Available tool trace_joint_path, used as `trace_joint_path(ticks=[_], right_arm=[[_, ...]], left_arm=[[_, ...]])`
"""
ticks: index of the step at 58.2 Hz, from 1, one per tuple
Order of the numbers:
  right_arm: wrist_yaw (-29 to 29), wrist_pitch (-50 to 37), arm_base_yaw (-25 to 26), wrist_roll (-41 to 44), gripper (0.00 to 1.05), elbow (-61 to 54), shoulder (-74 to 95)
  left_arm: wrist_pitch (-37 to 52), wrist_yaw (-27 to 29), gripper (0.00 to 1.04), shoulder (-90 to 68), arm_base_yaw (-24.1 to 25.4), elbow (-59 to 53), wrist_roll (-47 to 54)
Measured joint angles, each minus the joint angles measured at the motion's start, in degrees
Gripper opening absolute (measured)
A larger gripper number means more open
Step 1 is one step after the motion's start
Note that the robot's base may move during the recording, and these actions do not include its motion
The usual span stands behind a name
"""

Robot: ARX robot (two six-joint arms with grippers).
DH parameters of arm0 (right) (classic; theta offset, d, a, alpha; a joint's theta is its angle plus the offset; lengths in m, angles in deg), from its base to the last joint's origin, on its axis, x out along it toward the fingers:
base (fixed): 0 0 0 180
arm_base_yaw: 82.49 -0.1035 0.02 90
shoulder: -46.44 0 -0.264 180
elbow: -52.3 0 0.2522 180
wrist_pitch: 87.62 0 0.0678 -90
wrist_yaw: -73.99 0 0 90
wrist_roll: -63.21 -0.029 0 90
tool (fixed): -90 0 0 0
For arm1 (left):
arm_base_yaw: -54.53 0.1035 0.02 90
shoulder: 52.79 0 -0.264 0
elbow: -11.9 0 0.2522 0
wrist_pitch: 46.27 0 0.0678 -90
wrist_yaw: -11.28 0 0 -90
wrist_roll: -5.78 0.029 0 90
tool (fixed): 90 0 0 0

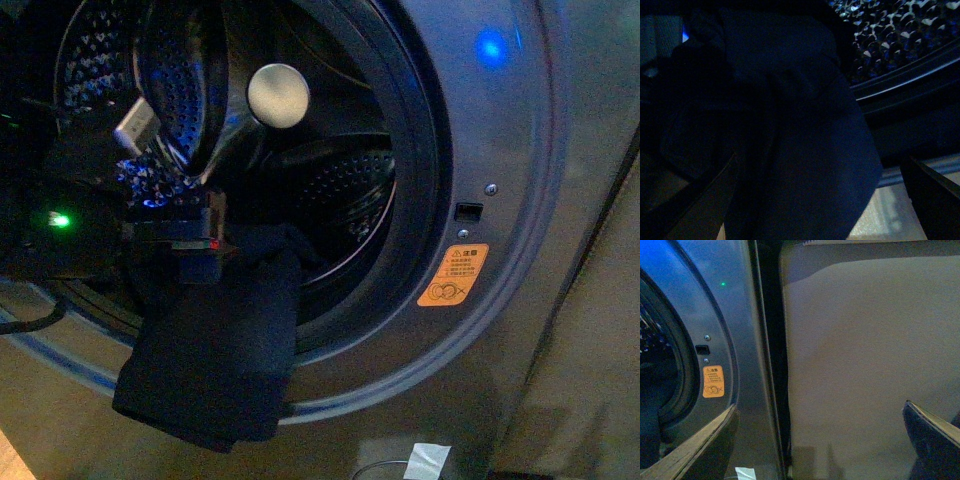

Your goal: Collect clothes from washing machine

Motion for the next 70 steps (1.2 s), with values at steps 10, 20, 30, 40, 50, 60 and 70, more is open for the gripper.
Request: trace_joint_path(ticks=[10, 20, 30, 40, 50, 60, 70], right_arm=[[0.00, 0.00, 0.00, 0.00, 0.97, 0.00, 0.00], [0.00, 0.00, 0.00, 0.00, 0.97, 0.00, 0.00], [0.00, 0.00, 0.00, 0.00, 0.97, 0.00, 0.00], [0.00, 0.00, 0.00, 0.00, 0.97, 0.00, 0.00], [0.00, 0.00, 0.00, 0.00, 0.97, 0.00, 0.00], [0.00, 0.00, 0.00, 0.00, 0.97, 0.00, 0.00], [0.00, 0.00, 0.00, 0.00, 0.97, 0.00, 0.00]], left_arm=[[-1.18, 1.36, 0.98, -7.43, -0.63, 6.03, 0.72], [-1.79, 3.30, 0.98, -12.85, -1.46, 10.43, 2.16], [-2.32, 4.07, 0.98, -16.52, -2.21, 12.94, 2.56], [-3.63, 2.12, 0.98, -18.32, -2.75, 13.92, -0.83], [-3.76, -1.27, 0.98, -18.34, -3.43, 14.16, -6.25], [-3.78, -3.61, 0.98, -18.34, -4.48, 14.82, -11.56], [-3.96, -3.89, 0.98, -18.32, -5.75, 15.17, -13.22]])
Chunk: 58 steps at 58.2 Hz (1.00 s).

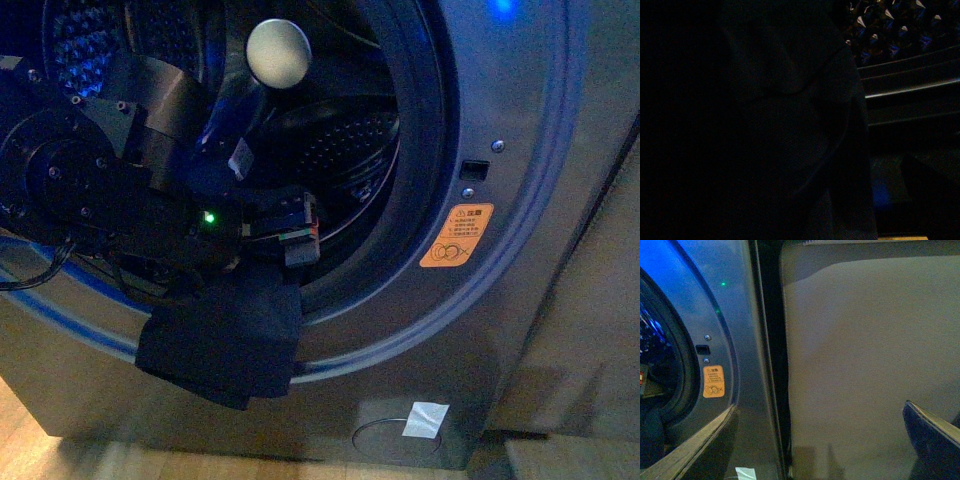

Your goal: Collect clothes from washing machine

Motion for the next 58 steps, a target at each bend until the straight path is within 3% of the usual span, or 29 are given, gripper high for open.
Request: trace_joint_path(ticks=[20, 43, 58], right_arm=[[0.00, 0.00, 0.00, 0.00, 0.97, 0.00, 0.00], [0.00, 0.00, 0.00, 0.00, 0.97, 0.00, 0.00], [0.00, 0.00, 0.00, 0.00, 0.97, 0.00, 0.00]], left_arm=[[-2.67, 5.20, 0.98, -0.35, -1.22, 0.26, 6.91], [-4.85, 9.57, 0.98, -0.96, 1.64, 0.85, 12.63], [-2.86, 12.28, 0.64, -0.20, 3.30, -0.50, 13.81]])
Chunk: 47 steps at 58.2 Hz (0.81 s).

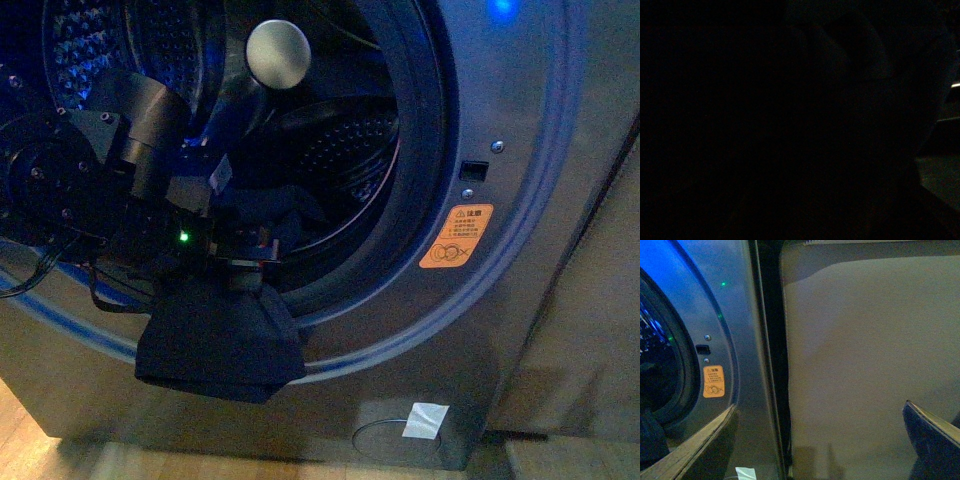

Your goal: Collect clothes from washing machine

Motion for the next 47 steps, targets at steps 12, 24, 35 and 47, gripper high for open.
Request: trace_joint_path(ticks=[12, 24, 35, 47], right_arm=[[0.00, 0.00, 0.00, 0.00, 0.97, 0.00, 0.00], [0.00, 0.00, 0.00, 0.00, 0.97, 0.00, 0.00], [0.00, 0.00, 0.00, 0.00, 0.97, 0.00, 0.00], [0.00, 0.00, 0.00, 0.00, 0.97, 0.00, 0.00]], left_arm=[[3.87, -0.28, 0.35, 3.87, 0.57, -3.82, 0.00], [8.61, -3.58, 0.06, 12.35, 0.63, -9.70, -0.26], [10.38, -7.56, 0.04, 24.24, 0.31, -17.29, -0.48], [9.68, -13.51, 0.04, 37.68, 0.52, -23.98, -0.61]])
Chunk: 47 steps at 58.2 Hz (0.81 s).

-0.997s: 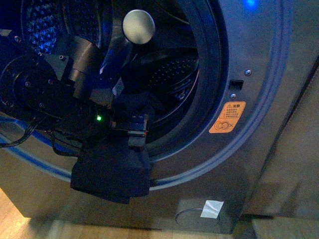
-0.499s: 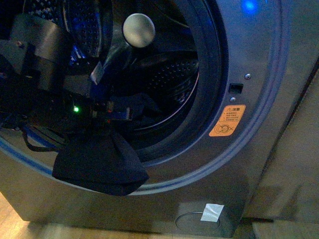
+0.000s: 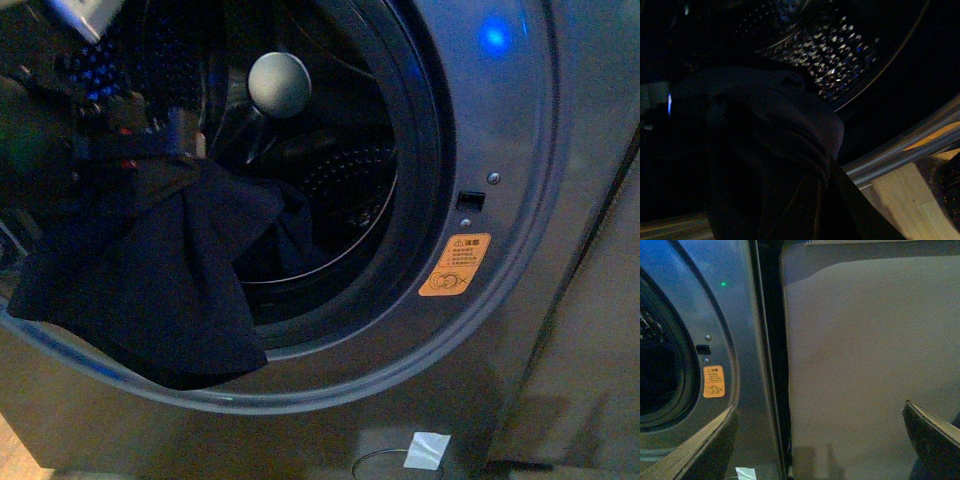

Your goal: Collect clothes from washing machine

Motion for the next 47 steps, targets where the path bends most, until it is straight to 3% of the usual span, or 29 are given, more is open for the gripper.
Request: trace_joint_path(ticks=[25, 47], right_arm=[[0.00, 0.00, 0.00, 0.00, 0.97, 0.00, 0.00], [0.00, 0.00, 0.00, 0.00, 0.97, 0.00, 0.00]], left_arm=[[-6.21, -8.02, 0.04, 20.06, 0.70, 2.60, 1.73], [-13.99, -7.63, 0.04, 20.98, -8.24, 24.11, 5.70]])
